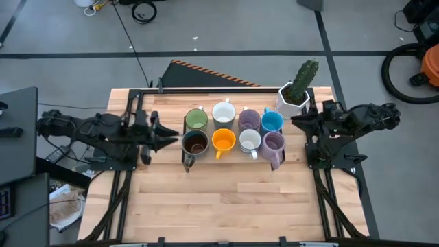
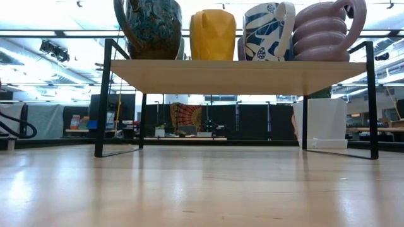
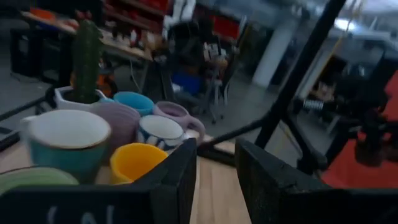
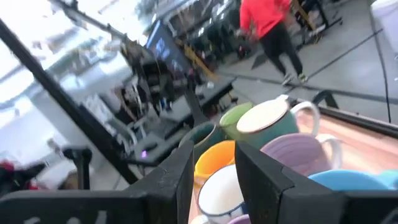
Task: Place coffee mugs
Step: Return to Home Position
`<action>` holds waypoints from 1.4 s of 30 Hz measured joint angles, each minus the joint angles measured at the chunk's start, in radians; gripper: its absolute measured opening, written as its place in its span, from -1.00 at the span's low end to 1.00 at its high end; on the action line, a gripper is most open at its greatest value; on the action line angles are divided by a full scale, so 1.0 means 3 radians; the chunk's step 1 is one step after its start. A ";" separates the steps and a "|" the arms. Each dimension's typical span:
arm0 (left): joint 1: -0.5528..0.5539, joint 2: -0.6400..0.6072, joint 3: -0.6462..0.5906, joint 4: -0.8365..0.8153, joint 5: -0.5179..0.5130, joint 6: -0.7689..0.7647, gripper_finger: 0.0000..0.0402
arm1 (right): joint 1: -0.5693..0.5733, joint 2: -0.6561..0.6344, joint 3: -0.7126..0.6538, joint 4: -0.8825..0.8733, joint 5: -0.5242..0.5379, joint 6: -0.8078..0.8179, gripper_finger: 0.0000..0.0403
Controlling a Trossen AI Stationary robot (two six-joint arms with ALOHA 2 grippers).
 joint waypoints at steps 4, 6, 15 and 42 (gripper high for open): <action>0.0127 -0.0497 -0.0532 0.0353 -0.0014 -0.0136 -0.42 | -0.0001 -0.0371 -0.0226 0.0105 0.0131 -0.0027 -0.41; 0.0168 -0.0710 -0.0729 0.0442 -0.0014 -0.0186 -0.42 | -0.0001 -0.0538 -0.0299 0.0118 0.0195 -0.0061 -0.41; 0.0372 -0.1453 -0.1508 0.0642 -0.0219 -0.0471 -0.42 | -0.0001 -0.1243 -0.0694 0.0164 0.0570 -0.0131 -0.41; 0.0413 -0.1974 -0.2932 0.1409 -0.0371 -0.0849 -0.42 | -0.0005 -0.1235 -0.1565 0.0855 0.0714 0.0296 -0.41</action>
